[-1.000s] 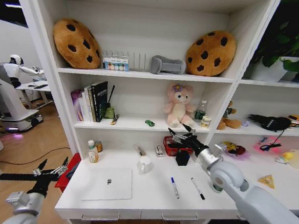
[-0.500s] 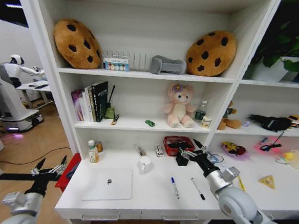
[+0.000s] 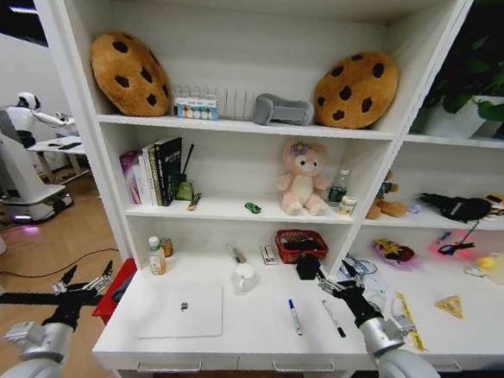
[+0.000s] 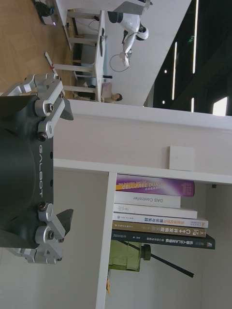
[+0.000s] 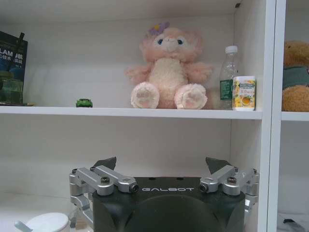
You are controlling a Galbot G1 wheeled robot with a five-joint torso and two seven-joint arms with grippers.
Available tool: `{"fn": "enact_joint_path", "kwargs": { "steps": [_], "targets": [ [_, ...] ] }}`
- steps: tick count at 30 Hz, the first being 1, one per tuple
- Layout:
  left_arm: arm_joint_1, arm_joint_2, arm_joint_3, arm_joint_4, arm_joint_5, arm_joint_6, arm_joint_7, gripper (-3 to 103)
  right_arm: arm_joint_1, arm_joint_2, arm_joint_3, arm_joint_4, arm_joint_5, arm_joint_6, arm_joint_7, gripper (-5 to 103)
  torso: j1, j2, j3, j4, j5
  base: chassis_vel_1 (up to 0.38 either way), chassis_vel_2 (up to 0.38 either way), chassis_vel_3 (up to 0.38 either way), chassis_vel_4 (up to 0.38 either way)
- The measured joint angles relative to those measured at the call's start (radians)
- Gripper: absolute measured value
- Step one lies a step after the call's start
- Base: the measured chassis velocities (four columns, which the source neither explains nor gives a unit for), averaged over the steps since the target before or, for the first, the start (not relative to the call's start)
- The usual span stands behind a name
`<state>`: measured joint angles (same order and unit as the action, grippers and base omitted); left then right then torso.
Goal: Organize the objects on the table.
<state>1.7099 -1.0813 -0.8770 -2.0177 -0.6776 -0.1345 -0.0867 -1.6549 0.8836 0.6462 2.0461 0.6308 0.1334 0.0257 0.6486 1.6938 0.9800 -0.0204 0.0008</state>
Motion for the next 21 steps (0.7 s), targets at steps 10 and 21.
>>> {"fn": "enact_joint_path", "kwargs": {
  "steps": [10, 21],
  "targets": [
    [0.003, 0.002, 0.005, 0.015, 0.005, -0.003, 0.003, 100, 0.030, 0.000, -0.056, -0.040, 0.023, -0.096, 0.045, 100, 0.000, 0.000, 0.000, 0.0000, 0.0001, 0.000, 0.000, 0.000, 0.000],
    [0.010, -0.009, 0.012, 0.018, 0.018, -0.004, 0.004, 100, 0.134, -0.042, -0.144, -0.059, 0.182, -0.372, 0.183, 100, 0.000, 0.000, 0.000, 0.0001, 0.0000, 0.000, 0.000, 0.000, 0.000]
  ]
}}
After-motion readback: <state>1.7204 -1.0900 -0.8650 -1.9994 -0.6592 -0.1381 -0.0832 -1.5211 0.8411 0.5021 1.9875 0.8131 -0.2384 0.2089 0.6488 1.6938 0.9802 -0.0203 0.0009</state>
